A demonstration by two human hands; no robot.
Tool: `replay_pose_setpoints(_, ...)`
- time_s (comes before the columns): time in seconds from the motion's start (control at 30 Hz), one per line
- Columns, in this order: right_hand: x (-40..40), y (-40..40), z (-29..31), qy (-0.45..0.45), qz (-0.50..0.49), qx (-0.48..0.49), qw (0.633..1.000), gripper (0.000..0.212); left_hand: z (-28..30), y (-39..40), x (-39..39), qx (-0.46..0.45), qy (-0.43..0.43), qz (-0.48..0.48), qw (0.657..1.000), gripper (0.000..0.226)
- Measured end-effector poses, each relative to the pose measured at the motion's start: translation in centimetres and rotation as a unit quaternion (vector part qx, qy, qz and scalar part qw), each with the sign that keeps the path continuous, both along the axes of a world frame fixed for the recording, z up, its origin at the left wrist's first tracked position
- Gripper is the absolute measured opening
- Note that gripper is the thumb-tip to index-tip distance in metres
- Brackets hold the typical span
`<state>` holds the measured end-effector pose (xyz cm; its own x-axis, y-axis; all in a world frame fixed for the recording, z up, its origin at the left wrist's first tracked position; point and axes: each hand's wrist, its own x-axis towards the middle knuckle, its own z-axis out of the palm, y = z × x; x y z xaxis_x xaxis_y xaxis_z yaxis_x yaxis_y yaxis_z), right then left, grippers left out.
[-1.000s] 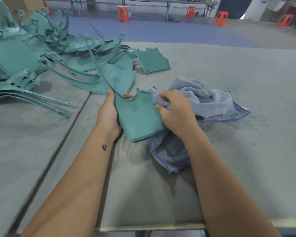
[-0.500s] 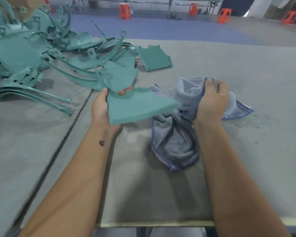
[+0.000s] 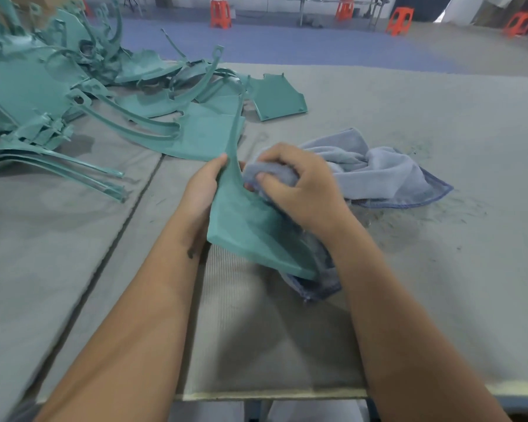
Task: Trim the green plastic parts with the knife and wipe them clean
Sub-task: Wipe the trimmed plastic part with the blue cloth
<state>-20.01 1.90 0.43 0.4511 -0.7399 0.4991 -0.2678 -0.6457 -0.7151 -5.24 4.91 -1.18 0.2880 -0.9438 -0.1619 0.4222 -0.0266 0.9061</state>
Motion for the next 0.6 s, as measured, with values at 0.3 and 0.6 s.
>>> replay_pose_setpoints(0.3,2.9,0.4,-0.3,0.207,-0.049,-0.122,0.969,0.014,-0.8,-0.6,-0.5,-0.031,0.183,-0.048,0.981,0.050)
replay_pose_setpoints(0.6,6.6,0.0,0.4,0.283,-0.170,-0.174,0.928,0.017,-1.0,-0.1,-1.0,-0.035,0.231,-0.075,0.969,0.062)
